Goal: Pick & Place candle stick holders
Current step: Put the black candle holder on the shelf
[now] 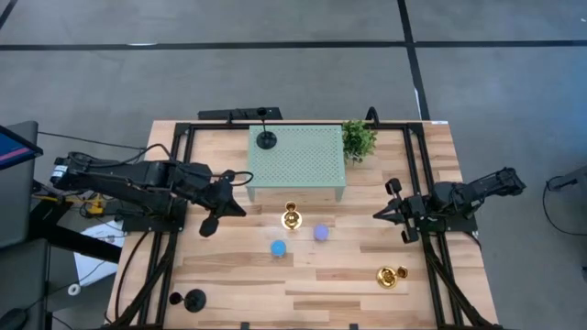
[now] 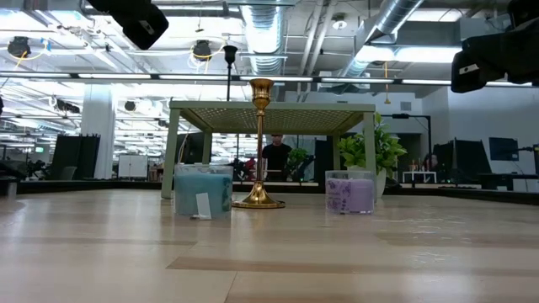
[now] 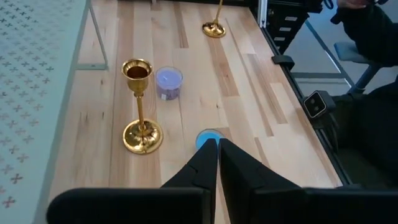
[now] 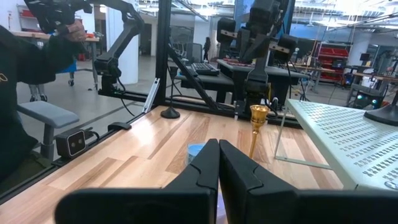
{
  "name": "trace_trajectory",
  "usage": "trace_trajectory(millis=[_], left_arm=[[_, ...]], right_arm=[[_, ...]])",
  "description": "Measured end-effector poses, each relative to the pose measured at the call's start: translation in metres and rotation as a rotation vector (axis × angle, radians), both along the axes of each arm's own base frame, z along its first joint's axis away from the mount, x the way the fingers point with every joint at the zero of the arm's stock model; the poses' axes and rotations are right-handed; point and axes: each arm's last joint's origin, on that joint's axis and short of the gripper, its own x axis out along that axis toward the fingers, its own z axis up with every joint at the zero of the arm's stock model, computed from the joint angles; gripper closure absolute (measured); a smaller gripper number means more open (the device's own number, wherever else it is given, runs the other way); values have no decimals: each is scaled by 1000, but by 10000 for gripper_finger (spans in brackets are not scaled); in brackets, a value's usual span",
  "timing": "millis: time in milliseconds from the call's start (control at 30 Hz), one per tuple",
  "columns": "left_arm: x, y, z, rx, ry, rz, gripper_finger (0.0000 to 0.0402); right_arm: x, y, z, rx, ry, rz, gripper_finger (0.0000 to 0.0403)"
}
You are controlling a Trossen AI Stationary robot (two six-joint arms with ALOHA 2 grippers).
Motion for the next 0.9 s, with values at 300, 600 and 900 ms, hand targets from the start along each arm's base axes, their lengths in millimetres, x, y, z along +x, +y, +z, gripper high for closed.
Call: trace_trajectory(millis=[300,600,900], left_arm=[[0,0,0,-65,20,21,385],[-1,-2,0,-299,96,61,385],[0,-1,0,-281,89,71,385]], right_arm=[[0,0,0,-1,0,0,403],[0,0,0,-9,-2,0,403],[0,0,0,-9,-2,0,403]])
